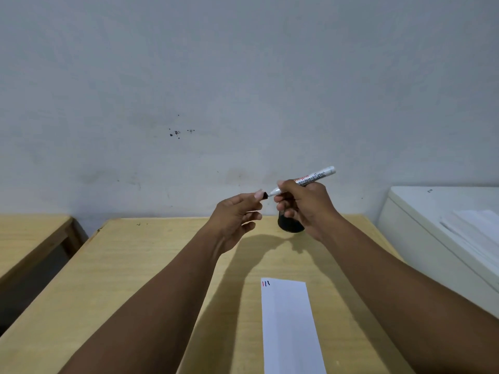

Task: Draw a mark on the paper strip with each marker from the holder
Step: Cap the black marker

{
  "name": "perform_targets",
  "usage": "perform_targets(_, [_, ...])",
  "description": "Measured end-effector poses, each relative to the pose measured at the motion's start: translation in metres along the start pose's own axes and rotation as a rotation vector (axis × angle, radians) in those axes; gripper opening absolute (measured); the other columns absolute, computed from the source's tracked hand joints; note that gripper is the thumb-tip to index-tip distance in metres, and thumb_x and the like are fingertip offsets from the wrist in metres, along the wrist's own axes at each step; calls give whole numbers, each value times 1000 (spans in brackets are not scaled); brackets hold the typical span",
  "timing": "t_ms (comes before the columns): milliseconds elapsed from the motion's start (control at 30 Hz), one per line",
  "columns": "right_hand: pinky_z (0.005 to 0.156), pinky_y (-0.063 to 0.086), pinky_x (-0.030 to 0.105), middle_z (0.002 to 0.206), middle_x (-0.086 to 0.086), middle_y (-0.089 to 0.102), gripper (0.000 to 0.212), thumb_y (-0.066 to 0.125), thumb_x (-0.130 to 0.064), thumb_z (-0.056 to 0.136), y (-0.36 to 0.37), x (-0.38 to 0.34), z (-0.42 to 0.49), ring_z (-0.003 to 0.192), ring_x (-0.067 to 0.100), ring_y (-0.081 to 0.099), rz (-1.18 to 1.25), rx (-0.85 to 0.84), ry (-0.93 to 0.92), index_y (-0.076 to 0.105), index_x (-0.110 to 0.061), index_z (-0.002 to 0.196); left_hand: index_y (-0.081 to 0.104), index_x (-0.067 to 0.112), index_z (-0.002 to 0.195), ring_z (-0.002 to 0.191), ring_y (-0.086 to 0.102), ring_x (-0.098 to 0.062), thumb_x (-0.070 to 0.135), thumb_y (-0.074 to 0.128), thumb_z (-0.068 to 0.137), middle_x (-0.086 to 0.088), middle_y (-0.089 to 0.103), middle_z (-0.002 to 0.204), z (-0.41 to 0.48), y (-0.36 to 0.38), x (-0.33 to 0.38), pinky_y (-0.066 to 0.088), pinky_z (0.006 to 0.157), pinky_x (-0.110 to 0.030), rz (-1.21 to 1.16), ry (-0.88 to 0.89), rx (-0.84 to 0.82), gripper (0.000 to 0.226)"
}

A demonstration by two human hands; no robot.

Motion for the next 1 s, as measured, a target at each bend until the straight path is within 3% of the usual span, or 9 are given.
perform_targets(133, [48, 47, 24, 69, 11, 71, 16, 74, -18, 92, -4, 2, 5, 54, 17, 65, 31, -4, 4, 73, -2, 87, 76, 17, 94, 67, 63, -14, 41, 86, 65, 4, 69, 78, 6, 3, -1, 44, 69, -29, -5, 0, 10, 38])
perform_targets(233, [50, 47, 23, 73, 11, 72, 16, 77, -17, 91, -1, 7, 6, 56, 14, 67, 75, -35, 25, 73, -2, 90, 78, 18, 90, 69, 63, -14, 35, 85, 75, 3, 69, 77, 13, 4, 0, 45, 71, -29, -19, 20, 49, 23])
perform_targets(367, [46, 40, 21, 68, 6, 66, 17, 78, -20, 90, 5, 10, 11, 52, 11, 55, 164, -23, 57, 71, -6, 84, 77, 18, 84, 70, 61, -13, 32, 83, 81, 4, 66, 72, 23, 10, 7, 45, 75, -30, -11, 52, 85, 15])
perform_targets(500, [44, 38, 22, 69, 7, 63, 26, 80, -27, 88, 4, 12, 18, 53, 13, 51, 165, -47, 106, 70, -4, 94, 74, 15, 80, 68, 60, -13, 30, 82, 83, 2, 63, 68, 30, 8, 19, 46, 72, -28, 59, 118, 128, 18])
perform_targets(667, [42, 34, 23, 66, 8, 64, 46, 75, -54, 86, -20, 2, 33, 45, 14, 48, -209, -57, 243, 68, -9, 91, 75, 0, 96, 67, 67, -17, 25, 83, 83, -3, 70, 74, 33, 0, 39, 51, 65, -29, 189, 236, 264, 29])
perform_targets(833, [46, 39, 26, 73, 15, 70, 44, 70, -33, 95, -71, -49, 55, 50, 20, 57, -618, 107, 138, 64, 6, 114, 75, 8, 84, 71, 74, -19, 28, 83, 83, -5, 77, 73, 50, -3, 74, 60, 76, -41, 443, 378, 364, 21])
perform_targets(1000, [53, 46, 27, 90, 17, 78, 30, 69, -30, 94, -80, -71, 70, 62, 23, 69, -914, 68, 32, 67, -2, 101, 74, 10, 83, 78, 77, -26, 27, 84, 81, -8, 79, 76, 71, 18, 83, 63, 78, -44, 635, 423, 331, 20])
Point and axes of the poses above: each hand's wrist, its own z-axis towards the middle knuckle, its own y-axis out of the palm, x = y × z, the point moved 7 cm from there along z, towards the middle knuckle
